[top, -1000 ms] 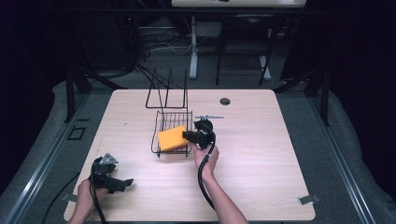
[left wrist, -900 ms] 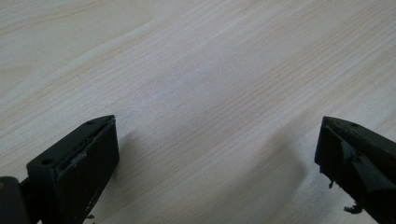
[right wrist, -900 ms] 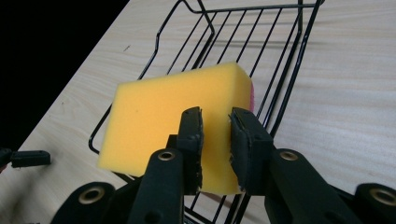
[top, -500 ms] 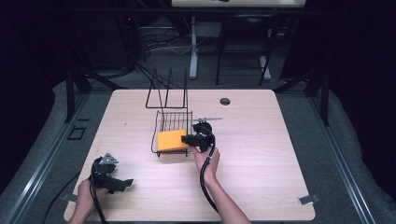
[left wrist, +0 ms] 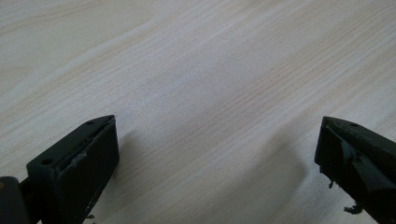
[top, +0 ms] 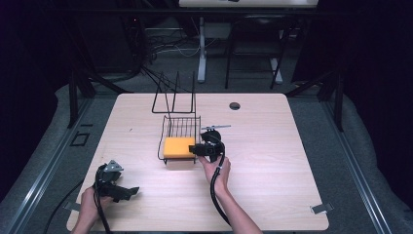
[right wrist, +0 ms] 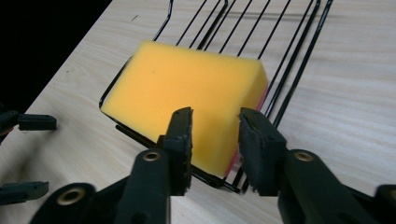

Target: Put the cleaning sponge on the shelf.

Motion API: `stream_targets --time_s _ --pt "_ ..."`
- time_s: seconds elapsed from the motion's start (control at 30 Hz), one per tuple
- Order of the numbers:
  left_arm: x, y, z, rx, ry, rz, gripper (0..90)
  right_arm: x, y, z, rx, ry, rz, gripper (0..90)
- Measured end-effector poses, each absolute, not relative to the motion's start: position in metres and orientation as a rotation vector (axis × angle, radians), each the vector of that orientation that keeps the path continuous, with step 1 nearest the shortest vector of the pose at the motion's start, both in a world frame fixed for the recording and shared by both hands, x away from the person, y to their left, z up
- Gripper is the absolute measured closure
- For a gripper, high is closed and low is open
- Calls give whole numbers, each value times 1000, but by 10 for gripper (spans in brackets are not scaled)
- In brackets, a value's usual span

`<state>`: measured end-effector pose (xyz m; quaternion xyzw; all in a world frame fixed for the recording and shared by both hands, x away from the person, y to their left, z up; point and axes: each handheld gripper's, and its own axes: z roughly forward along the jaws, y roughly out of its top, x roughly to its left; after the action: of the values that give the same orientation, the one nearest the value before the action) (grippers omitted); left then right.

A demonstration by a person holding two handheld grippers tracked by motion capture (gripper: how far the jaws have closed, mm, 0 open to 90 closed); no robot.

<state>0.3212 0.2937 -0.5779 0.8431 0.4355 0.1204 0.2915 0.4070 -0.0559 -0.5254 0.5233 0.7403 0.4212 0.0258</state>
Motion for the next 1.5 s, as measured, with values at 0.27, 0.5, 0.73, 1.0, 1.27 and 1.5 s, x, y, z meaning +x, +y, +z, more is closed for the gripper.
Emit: stream_targets --time_s 0.27,0.5,0.73,1.0,1.27,1.5 --pt "321 293 -578 2244 1166 317 1 400 -64 -514 1535 2271 1261 439" --pt "322 292 -577 2252 1154 324 1 388 -75 -500 1468 2246 1273 315" --pt "322 292 -577 2249 1153 321 1 376 -85 -486 1369 2248 1216 240" --pt "322 290 -577 2251 1152 317 1 359 -106 -467 1310 2259 1161 151" --pt "322 290 -577 2254 1148 320 0 338 -134 -457 1298 2243 1121 143" --pt "322 290 -577 2254 1149 319 1 323 -160 -456 1317 2227 1072 142"
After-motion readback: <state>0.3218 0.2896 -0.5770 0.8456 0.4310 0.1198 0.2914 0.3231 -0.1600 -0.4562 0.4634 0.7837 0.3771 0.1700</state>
